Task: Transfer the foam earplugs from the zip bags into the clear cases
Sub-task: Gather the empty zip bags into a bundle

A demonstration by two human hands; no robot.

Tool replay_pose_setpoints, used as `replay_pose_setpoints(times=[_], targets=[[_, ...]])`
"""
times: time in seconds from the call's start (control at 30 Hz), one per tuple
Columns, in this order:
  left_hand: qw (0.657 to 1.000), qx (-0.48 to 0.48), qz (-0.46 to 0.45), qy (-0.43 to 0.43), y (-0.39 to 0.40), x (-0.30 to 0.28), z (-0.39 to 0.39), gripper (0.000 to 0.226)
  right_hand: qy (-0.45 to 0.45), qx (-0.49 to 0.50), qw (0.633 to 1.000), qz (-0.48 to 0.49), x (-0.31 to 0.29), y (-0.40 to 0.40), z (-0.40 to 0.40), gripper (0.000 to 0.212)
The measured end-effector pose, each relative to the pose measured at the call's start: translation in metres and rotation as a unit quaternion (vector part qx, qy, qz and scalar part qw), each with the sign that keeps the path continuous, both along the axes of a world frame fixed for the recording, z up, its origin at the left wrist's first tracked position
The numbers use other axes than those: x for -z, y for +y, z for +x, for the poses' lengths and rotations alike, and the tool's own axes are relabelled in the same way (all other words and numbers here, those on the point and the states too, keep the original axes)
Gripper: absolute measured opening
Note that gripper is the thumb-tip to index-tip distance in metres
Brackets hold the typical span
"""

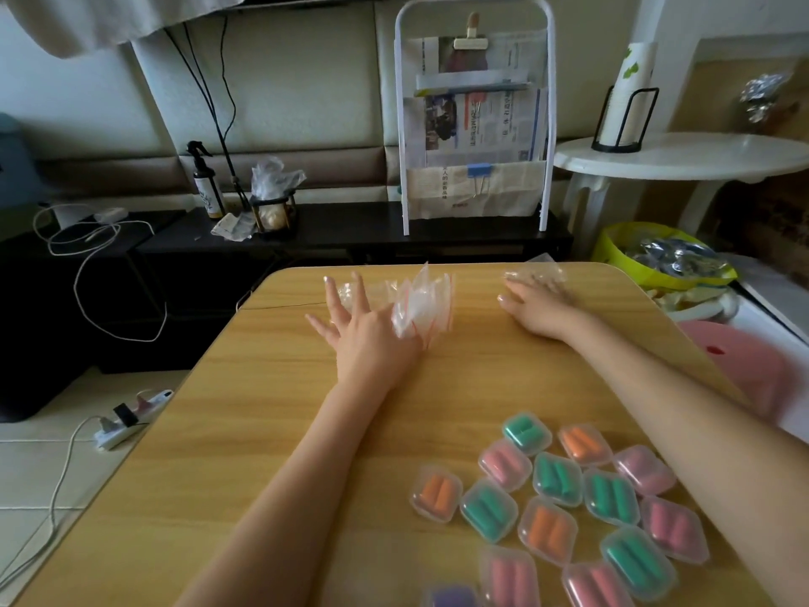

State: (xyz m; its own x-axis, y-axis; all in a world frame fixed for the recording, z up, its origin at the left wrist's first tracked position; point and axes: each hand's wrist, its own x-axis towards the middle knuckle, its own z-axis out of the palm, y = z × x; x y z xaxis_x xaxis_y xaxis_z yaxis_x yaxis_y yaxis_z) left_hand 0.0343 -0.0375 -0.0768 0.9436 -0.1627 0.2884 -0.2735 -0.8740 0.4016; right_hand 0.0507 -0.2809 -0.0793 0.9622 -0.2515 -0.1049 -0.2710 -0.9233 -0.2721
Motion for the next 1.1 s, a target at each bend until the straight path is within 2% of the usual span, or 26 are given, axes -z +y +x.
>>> replay_pose_setpoints(times=[0.1,0.2,0.27,0.37,0.47,0.57,0.6,0.67,0.7,0.77,0.8,0.83,0.9,0.97,1.07,1.1], targets=[[0.993,0.039,0.024,0.106,0.010,0.000,0.012,0.071,-0.069,-0.058,0.994,0.062,-0.003,0.012,-0.010,0.044],[0.994,0.065,-0.029,0.077,0.013,-0.002,0.007,0.047,-0.083,-0.094,0.976,0.177,-0.013,0.025,-0.019,0.033],[0.995,0.070,-0.064,0.041,0.013,-0.004,0.003,0.027,-0.086,-0.097,0.950,0.283,-0.019,0.042,-0.026,0.028],[0.995,0.094,-0.037,0.015,0.014,-0.001,0.004,0.031,-0.096,-0.045,0.916,0.387,-0.024,0.065,-0.031,0.051],[0.990,0.115,-0.079,0.025,0.014,0.004,0.002,0.062,-0.074,-0.064,0.910,0.404,-0.027,0.084,-0.035,0.069],[0.987,0.145,-0.068,-0.016,0.018,0.007,-0.007,0.084,-0.067,-0.100,0.901,0.418,-0.030,0.103,-0.043,0.062],[0.989,0.136,-0.059,-0.022,0.019,0.005,-0.009,0.081,-0.061,-0.101,0.902,0.415,-0.030,0.110,-0.045,0.062],[0.993,0.114,0.022,-0.015,0.023,-0.001,-0.013,0.069,-0.043,-0.100,0.906,0.409,-0.031,0.125,-0.050,0.065],[0.993,0.108,0.055,0.007,0.025,-0.004,-0.015,0.058,-0.042,-0.093,0.907,0.409,-0.031,0.132,-0.052,0.065],[0.991,0.110,0.055,0.045,0.031,-0.008,-0.026,0.020,-0.046,-0.083,0.901,0.424,-0.037,0.149,-0.058,0.059],[0.991,0.113,0.063,0.044,0.037,-0.006,-0.031,0.009,-0.046,-0.085,0.895,0.435,-0.038,0.156,-0.061,0.053],[0.991,0.111,0.055,0.046,0.042,-0.006,-0.035,0.009,-0.042,-0.090,0.890,0.445,-0.040,0.164,-0.065,0.043],[0.989,0.115,0.074,0.064,0.053,0.000,-0.039,0.026,-0.040,-0.093,0.892,0.441,-0.043,0.179,-0.075,0.028],[0.993,0.081,0.029,0.081,0.061,0.002,-0.047,0.029,-0.059,-0.082,0.909,0.404,-0.043,0.193,-0.085,0.034],[0.995,0.061,-0.077,0.015,0.070,-0.002,-0.070,0.022,-0.110,-0.074,0.923,0.360,-0.043,0.212,-0.102,0.038],[0.994,0.056,-0.087,0.024,0.074,-0.002,-0.078,0.019,-0.121,-0.072,0.924,0.356,-0.043,0.217,-0.109,0.038]])
